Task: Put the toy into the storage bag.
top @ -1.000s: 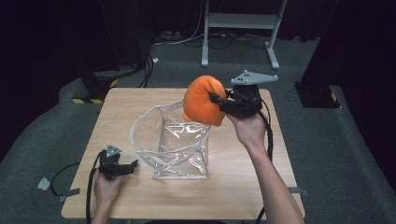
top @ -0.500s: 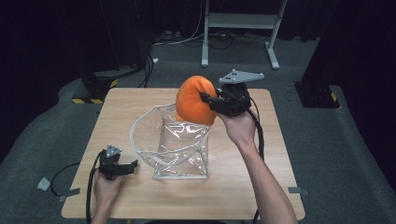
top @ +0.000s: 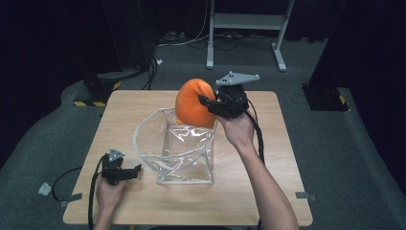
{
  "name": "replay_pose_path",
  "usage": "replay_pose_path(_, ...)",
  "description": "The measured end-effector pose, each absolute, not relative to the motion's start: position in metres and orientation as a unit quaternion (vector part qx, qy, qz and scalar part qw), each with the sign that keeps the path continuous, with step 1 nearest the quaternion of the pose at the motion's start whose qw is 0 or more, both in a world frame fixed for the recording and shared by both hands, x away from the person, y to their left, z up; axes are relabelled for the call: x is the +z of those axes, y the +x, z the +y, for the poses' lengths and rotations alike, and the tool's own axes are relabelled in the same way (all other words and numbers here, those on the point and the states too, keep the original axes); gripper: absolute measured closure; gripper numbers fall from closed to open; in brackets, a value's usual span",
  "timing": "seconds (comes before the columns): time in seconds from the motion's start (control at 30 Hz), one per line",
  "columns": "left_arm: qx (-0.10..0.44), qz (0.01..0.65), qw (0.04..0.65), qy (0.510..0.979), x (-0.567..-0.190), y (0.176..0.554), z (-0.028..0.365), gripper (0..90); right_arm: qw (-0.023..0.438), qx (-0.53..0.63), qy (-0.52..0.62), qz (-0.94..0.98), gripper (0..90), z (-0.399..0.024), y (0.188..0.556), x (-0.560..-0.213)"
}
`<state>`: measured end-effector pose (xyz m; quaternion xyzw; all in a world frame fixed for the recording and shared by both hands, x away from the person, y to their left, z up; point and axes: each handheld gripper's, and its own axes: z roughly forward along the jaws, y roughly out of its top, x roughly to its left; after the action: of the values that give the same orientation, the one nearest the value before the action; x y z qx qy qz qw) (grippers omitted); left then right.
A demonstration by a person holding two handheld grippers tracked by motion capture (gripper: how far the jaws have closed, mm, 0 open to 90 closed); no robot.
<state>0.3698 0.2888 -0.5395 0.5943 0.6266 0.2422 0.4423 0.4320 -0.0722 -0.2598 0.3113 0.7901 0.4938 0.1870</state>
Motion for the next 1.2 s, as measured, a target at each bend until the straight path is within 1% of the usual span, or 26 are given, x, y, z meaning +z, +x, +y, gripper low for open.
replay_pose_path(0.6, 0.242, 0.626, 0.442, 0.595, -0.539, 0.370, 0.289, 6.8, 0.182, 0.475, 0.316, 0.801, 67.0, -0.059, 0.443, -0.282)
replay_pose_path(1.2, 0.242, 0.626, 0.442, 0.595, -0.539, 0.370, 0.289, 6.8, 0.193, 0.447, 0.317, 0.814, 66.2, -0.050, 0.451, -0.300)
